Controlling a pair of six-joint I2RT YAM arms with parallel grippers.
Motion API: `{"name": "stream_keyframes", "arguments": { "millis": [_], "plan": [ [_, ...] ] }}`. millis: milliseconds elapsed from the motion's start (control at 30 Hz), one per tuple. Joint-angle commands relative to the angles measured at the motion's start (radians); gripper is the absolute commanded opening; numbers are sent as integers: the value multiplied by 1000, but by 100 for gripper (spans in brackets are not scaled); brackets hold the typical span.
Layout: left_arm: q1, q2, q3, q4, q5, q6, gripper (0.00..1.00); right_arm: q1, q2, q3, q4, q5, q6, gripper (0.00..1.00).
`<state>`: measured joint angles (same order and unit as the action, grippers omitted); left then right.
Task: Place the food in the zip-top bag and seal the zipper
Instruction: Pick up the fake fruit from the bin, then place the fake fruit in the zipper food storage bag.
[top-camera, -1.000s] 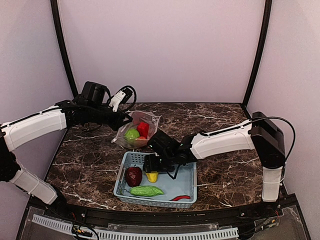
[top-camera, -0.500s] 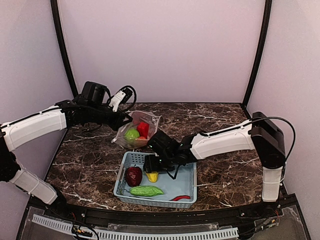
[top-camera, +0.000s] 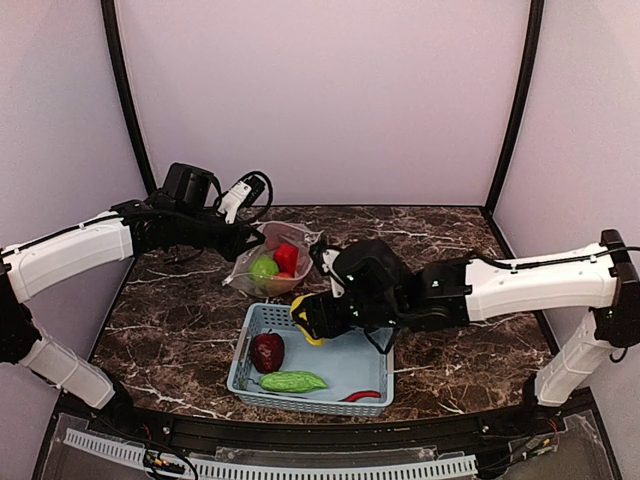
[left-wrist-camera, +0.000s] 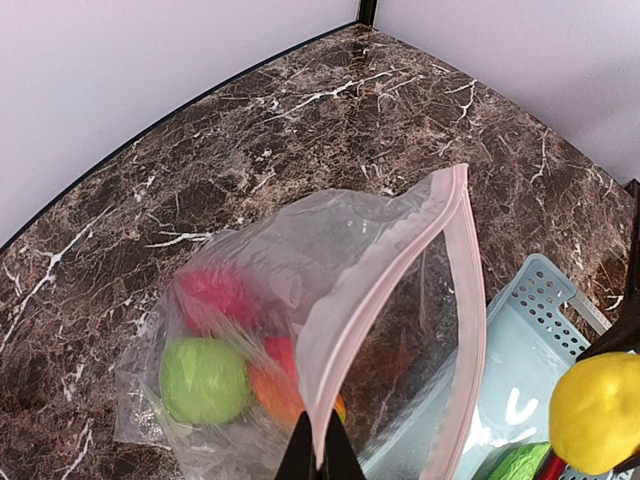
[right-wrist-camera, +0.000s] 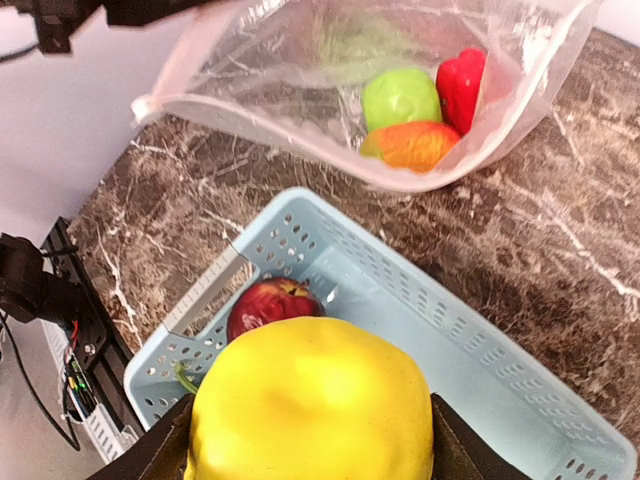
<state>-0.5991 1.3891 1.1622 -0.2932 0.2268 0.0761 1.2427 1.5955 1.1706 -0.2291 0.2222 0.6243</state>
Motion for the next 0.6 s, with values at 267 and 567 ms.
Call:
{"name": "stream_keyframes", "arguments": {
  "millis": [267, 567],
  "plan": [
    [-1, -23, -10, -13, 17, 9, 1, -66, -1, 210, 41, 114, -245, 58],
    [-1, -27, -11, -11, 23, 10, 1, -142, 158, 383, 52, 69, -342, 58]
  ]
}}
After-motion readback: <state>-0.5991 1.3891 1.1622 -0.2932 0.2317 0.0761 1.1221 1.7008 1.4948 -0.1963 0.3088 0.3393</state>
